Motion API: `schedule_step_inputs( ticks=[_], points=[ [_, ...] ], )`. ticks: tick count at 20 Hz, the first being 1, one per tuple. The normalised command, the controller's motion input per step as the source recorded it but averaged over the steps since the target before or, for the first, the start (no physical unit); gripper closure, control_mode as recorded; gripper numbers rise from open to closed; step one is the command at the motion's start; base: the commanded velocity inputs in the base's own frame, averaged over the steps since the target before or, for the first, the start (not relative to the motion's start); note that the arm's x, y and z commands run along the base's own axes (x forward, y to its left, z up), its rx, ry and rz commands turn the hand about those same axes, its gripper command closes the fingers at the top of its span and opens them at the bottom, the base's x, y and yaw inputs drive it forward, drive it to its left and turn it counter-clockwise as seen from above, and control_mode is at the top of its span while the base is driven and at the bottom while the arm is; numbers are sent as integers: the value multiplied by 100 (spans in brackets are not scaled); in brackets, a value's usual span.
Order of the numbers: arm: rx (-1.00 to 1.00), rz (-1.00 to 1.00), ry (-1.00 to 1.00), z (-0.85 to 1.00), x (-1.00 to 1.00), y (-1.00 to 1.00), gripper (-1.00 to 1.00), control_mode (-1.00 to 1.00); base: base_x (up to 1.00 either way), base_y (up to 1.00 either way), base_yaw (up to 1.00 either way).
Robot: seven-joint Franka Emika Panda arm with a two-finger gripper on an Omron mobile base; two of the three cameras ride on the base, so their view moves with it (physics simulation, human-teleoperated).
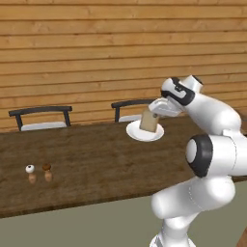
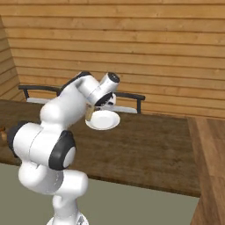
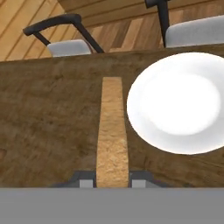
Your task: Start the toaster. Once the lever pops up, take the bread to the plate on the dining counter.
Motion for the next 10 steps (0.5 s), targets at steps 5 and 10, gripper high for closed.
schedule_step_inputs(
  ticks=[5, 10],
  points=[
    [5, 5, 0, -27, 93, -3, 100, -100, 0, 0, 0],
    [1, 2, 0, -38, 60, 0, 100, -100, 0, 0, 0]
  ],
)
